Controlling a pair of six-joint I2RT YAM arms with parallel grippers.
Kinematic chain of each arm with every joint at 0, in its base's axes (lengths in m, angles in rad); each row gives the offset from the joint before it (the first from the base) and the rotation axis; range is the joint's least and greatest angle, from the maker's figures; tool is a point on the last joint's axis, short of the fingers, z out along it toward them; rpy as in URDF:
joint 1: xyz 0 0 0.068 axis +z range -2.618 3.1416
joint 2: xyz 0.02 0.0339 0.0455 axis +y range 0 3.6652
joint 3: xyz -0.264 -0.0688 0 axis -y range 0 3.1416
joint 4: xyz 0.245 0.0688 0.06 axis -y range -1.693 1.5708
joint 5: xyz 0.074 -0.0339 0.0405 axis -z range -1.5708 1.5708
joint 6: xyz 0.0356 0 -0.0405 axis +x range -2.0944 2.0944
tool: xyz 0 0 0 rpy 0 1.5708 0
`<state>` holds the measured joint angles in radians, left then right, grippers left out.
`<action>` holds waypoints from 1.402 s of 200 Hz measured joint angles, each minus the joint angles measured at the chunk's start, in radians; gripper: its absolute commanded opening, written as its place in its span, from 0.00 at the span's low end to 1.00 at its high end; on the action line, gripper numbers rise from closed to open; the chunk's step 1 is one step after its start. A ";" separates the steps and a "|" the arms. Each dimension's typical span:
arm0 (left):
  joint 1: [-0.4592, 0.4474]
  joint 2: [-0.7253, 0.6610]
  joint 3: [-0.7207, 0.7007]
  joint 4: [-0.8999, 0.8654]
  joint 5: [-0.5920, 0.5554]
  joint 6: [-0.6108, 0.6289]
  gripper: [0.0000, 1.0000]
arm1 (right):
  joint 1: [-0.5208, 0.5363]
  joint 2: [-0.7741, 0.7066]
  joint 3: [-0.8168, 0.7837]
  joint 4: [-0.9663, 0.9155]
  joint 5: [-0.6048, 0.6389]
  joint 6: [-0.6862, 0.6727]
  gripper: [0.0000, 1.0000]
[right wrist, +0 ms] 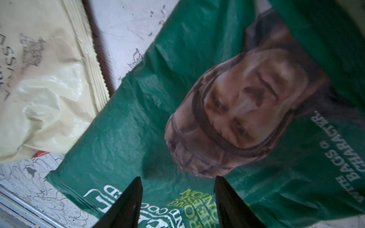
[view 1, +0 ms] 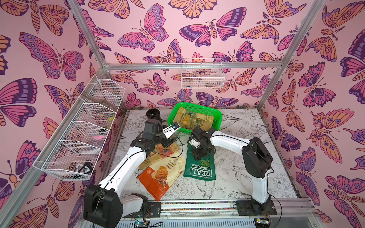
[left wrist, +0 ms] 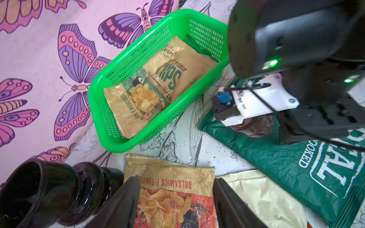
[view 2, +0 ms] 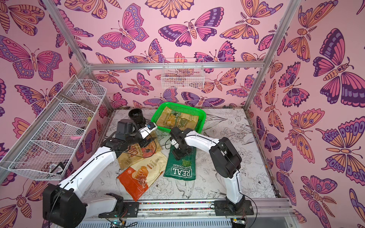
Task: Put the potato chips into the basket
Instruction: Pick up the potato chip from the center of the board.
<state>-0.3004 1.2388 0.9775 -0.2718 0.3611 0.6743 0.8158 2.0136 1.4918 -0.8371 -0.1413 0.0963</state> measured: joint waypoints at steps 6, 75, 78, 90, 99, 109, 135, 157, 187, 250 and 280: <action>0.000 -0.009 -0.016 0.018 0.006 0.006 0.69 | 0.000 0.011 0.000 0.000 0.000 0.000 0.62; 0.001 -0.023 -0.062 0.135 0.017 0.030 0.69 | 0.000 0.074 0.046 -0.035 -0.037 -0.018 0.19; 0.001 -0.023 -0.063 0.139 0.017 0.030 0.69 | 0.000 0.074 0.046 -0.035 -0.037 -0.018 0.18; 0.001 -0.023 -0.064 0.148 0.017 0.030 0.69 | 0.000 0.072 0.046 -0.037 -0.036 -0.016 0.15; 0.001 -0.023 -0.066 0.153 0.017 0.030 0.69 | 0.000 0.071 0.046 -0.039 -0.035 -0.013 0.14; 0.001 -0.023 -0.068 0.160 0.017 0.030 0.69 | 0.000 0.069 0.047 -0.043 -0.032 -0.009 0.12; 0.001 -0.023 -0.072 0.173 0.017 0.030 0.69 | 0.000 0.068 0.061 -0.068 -0.019 0.006 0.05; 0.005 -0.024 -0.082 0.185 0.016 0.029 0.69 | 0.000 0.058 0.082 -0.103 -0.008 0.017 0.03; 0.019 -0.032 -0.108 0.244 0.002 0.015 0.69 | -0.003 -0.005 0.099 -0.150 -0.009 0.066 0.00; 0.034 -0.041 -0.138 0.376 -0.057 -0.021 0.68 | -0.084 -0.184 0.130 -0.189 -0.126 0.270 0.00; 0.039 -0.042 -0.140 0.398 -0.074 -0.028 0.68 | -0.107 -0.199 0.138 -0.188 -0.188 0.319 0.00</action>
<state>-0.2619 1.1969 0.8379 0.1261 0.2871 0.6460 0.7086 1.8145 1.6302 -1.0252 -0.3294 0.4149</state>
